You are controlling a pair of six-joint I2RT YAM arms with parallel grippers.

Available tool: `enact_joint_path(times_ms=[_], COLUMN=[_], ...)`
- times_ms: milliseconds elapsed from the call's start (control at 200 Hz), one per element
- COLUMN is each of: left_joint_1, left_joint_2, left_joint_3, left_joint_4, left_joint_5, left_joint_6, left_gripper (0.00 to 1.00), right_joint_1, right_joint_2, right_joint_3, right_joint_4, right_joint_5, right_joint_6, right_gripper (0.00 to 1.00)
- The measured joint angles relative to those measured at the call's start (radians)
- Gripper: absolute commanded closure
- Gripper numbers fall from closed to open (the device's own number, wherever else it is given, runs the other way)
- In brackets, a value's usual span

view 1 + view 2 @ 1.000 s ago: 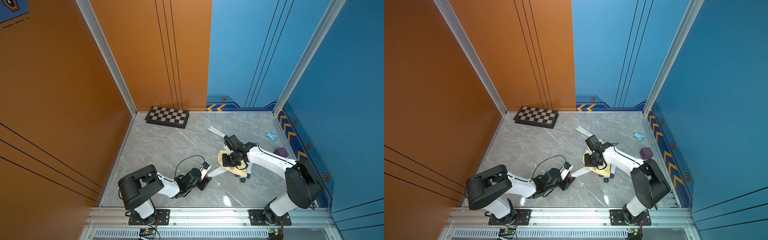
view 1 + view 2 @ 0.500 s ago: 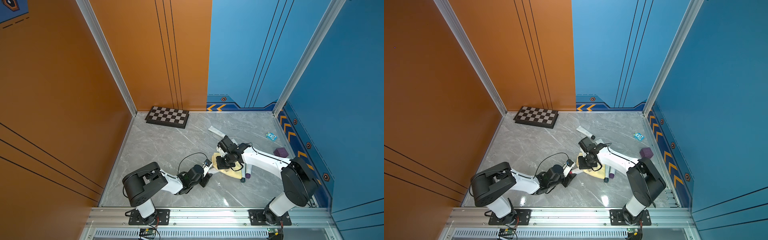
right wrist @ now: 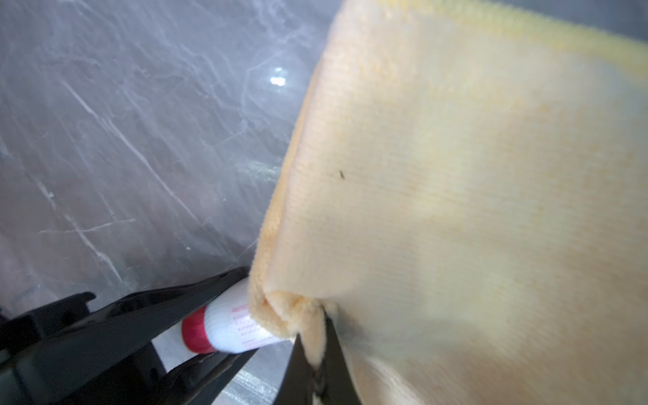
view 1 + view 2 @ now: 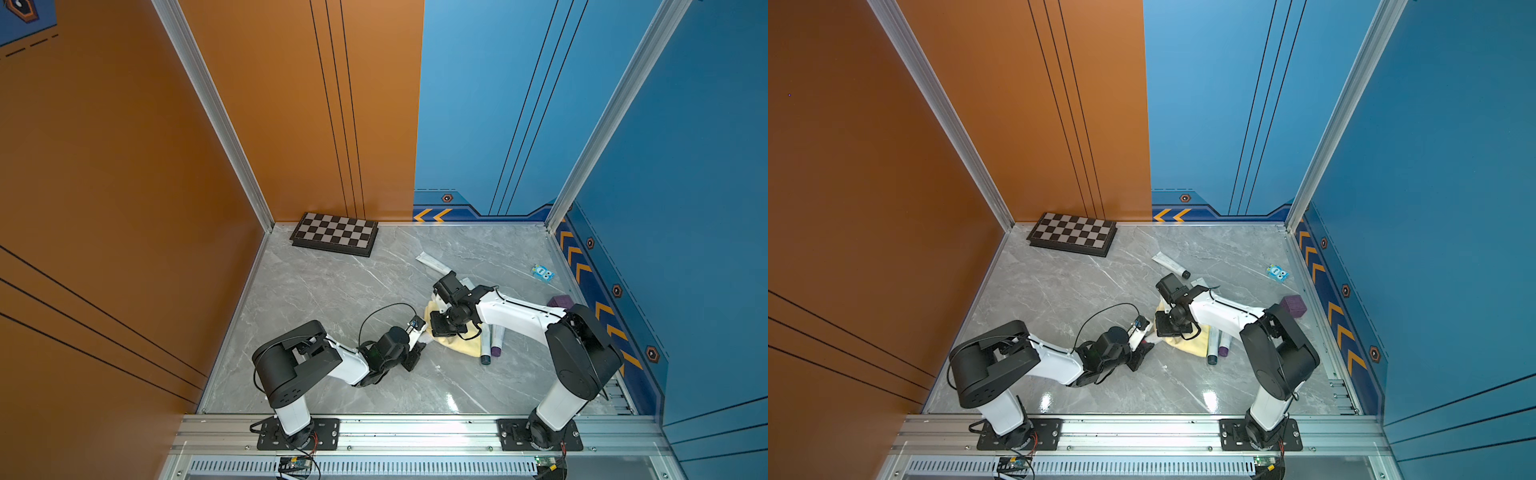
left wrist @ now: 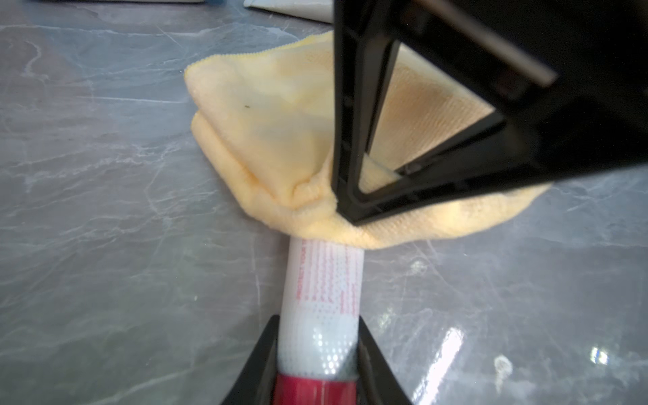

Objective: Wipe the surface of the toothpaste tube
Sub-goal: Wipe the dirt from the toothpaste tube, then move the toothpaste to the center of the board.

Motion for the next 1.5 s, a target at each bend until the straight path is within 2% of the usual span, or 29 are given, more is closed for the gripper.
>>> enact_joint_path(times_ms=[225,415,631,766,946,991,1091,1241,1316,1501], left_joint_1=[0.003,0.008,0.031,0.050,0.056,0.056,0.056,0.063,0.084,0.175], left_joint_2=[-0.001,-0.002,-0.002,0.022,0.134,0.160,0.200,0.209,0.201,0.195], left_joint_3=[0.000,0.002,0.028,0.101,0.298,0.344,0.434,0.530,0.585,0.806], left_joint_4=[0.000,-0.002,-0.037,-0.111,-0.227,-0.252,-0.325,-0.475,-0.566,-0.755], left_joint_5=[0.004,0.012,0.059,0.106,0.185,0.201,0.236,0.274,0.282,0.294], left_joint_6=[0.000,0.000,0.006,0.023,0.056,0.061,0.079,0.083,0.082,0.062], left_gripper=[0.83,0.82,0.81,0.80,0.78,0.73,0.49,0.29,0.23,0.15], right_joint_1=[-0.088,-0.135,-0.261,-0.309,-0.357,-0.362,-0.365,-0.373,-0.386,-0.419], right_joint_2=[-0.042,-0.194,-0.387,-0.474,-0.518,-0.518,-0.518,-0.520,-0.529,-0.581], right_joint_3=[-0.048,-0.067,0.008,0.056,0.079,0.082,0.083,0.083,0.083,0.082], right_joint_4=[-0.006,-0.031,-0.075,-0.093,-0.135,-0.146,-0.163,-0.172,-0.173,-0.180], right_joint_5=[0.142,0.126,0.077,0.058,0.044,0.039,0.031,0.024,0.020,0.005], right_joint_6=[-0.010,-0.009,-0.006,-0.005,-0.006,-0.006,-0.006,-0.006,-0.006,-0.006], right_gripper=[1.00,1.00,1.00,1.00,1.00,1.00,1.00,1.00,1.00,1.00])
